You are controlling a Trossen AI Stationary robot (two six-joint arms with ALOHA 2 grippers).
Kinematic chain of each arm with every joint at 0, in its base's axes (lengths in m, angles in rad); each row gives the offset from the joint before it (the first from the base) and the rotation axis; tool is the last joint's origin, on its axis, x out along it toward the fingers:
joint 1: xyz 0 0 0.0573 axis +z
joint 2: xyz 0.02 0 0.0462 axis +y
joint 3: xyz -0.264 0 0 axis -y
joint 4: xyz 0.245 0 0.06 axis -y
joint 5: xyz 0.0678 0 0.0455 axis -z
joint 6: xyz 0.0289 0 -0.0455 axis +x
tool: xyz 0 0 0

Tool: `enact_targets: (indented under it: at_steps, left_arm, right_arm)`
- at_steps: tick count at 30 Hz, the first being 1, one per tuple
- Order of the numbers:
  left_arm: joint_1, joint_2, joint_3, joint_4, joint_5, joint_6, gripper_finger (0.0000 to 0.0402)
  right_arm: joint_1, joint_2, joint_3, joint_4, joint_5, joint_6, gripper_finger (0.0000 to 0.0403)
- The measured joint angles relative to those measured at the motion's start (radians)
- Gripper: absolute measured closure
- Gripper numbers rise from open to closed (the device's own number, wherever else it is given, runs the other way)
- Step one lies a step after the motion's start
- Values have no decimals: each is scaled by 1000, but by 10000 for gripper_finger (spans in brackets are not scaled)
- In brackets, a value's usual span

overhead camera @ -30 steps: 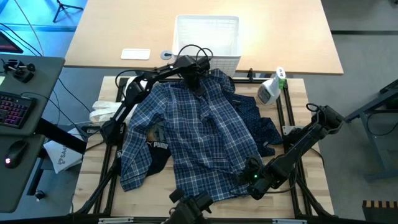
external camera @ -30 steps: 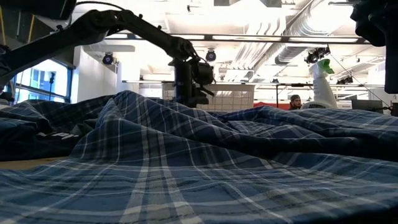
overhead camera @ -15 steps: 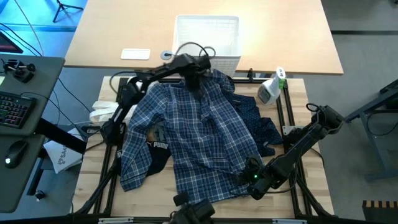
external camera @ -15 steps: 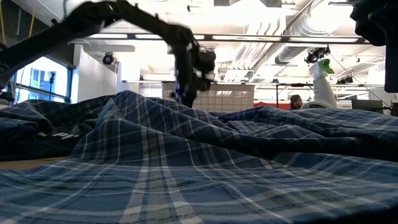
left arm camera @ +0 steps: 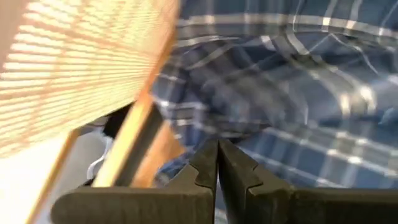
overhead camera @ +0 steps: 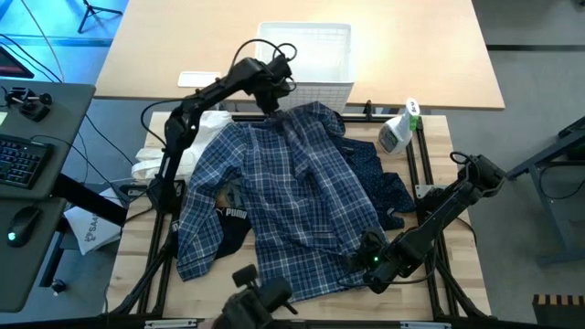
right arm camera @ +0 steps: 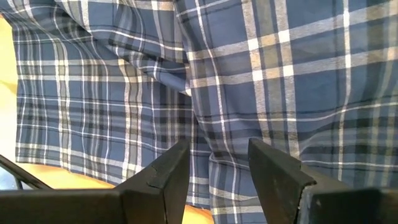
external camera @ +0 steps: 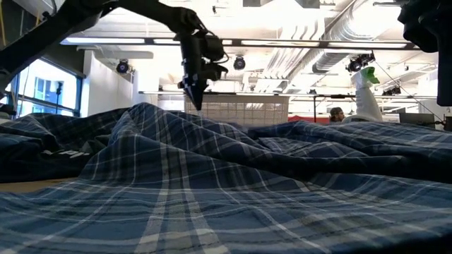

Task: Fold Laundry from Bin
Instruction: Fold the checkered blue polo

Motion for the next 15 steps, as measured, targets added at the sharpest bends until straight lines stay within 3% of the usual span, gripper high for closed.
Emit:
enact_targets:
  at_steps: [4, 6, 11, 15]
  left_arm:
    - [16, -8, -1, -28, -83, 26, 401]
    - [22, -32, -1, -22, -61, 20, 401]
    - [35, -21, 0, -31, 217, -93, 401]
    - [35, 16, -1, -31, 307, -184, 394]
  right_arm:
    - [0, 0, 0, 16, 0, 0, 245]
    - [0, 0, 0, 26, 0, 0, 245]
    - [0, 0, 0, 26, 0, -12, 245]
    - [-2, 0, 0, 24, 3, -23, 245]
